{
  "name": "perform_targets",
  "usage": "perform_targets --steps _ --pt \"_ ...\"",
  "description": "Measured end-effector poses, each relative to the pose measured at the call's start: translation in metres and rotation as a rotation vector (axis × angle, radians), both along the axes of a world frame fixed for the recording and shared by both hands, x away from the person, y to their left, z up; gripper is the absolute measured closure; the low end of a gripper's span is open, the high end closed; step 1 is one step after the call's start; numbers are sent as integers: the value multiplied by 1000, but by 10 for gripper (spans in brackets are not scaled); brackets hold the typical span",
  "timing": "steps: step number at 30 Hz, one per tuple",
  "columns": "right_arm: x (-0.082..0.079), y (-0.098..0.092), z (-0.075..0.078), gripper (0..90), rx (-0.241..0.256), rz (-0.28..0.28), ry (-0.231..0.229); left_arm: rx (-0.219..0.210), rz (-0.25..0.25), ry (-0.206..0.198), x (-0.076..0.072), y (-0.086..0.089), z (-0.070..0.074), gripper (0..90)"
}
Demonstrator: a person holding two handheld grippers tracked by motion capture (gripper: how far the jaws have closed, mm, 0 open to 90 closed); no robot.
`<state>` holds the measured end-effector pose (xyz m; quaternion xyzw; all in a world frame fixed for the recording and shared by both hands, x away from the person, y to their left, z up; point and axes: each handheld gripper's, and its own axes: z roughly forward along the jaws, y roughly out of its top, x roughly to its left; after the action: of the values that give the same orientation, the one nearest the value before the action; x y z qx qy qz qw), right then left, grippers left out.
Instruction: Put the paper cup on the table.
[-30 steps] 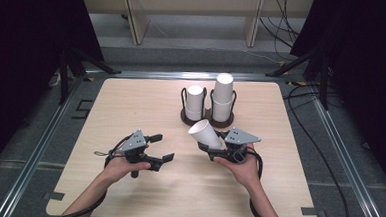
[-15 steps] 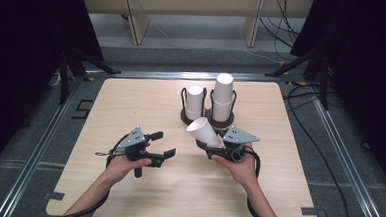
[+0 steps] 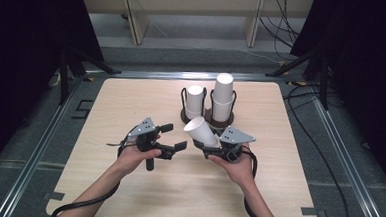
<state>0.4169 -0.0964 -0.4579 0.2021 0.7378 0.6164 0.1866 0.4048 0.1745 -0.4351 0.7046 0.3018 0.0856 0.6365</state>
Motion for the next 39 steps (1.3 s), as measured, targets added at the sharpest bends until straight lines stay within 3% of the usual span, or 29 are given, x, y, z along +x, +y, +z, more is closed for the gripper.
perform_targets --steps 2,3,4,8,9,12,16,19,21,24,26,27,28,34,36,39 --pt "-1 0 0 353 -1 7 15 4 5 14 0 -1 0 31" --pt "-4 1 0 353 2 -4 49 0 5 20 1 -3 0 29" --pt "-4 2 1 353 -7 -2 3 -3 8 28 2 -4 0 30" --pt "-5 7 -1 353 1 23 6 -12 1 51 6 -9 0 33" --pt "-7 7 0 353 -22 6 8 -6 0 54 7 -11 0 32" --pt "-6 10 -1 353 -1 29 0 2 7 81 12 -17 -2 33" --pt "-5 9 -1 353 -23 12 -7 -5 -7 88 16 -22 -2 35" --pt "-7 10 -2 352 -10 12 14 2 -11 89 17 -24 -1 34" --pt "-5 9 -2 352 -22 15 -18 -7 -26 98 19 -27 0 32" --pt "-7 10 -2 353 -12 25 -2 -7 -34 99 19 -28 -1 31" --pt "-6 10 -1 353 -33 28 -26 -1 -40 104 20 -29 -1 26" --pt "-9 11 -1 353 -22 28 16 -6 -43 106 21 -29 -2 23" --pt "-8 12 -2 353 -11 41 17 -6 -45 110 21 -29 -2 20" --pt "-8 12 -1 352 -27 23 -9 -20 -66 132 24 -31 -4 25" --pt "-7 13 0 352 -35 26 -27 -30 -82 119 25 -33 -3 42" --pt "-7 15 0 348 -31 37 -19 -36 -91 115 25 -33 -3 66"
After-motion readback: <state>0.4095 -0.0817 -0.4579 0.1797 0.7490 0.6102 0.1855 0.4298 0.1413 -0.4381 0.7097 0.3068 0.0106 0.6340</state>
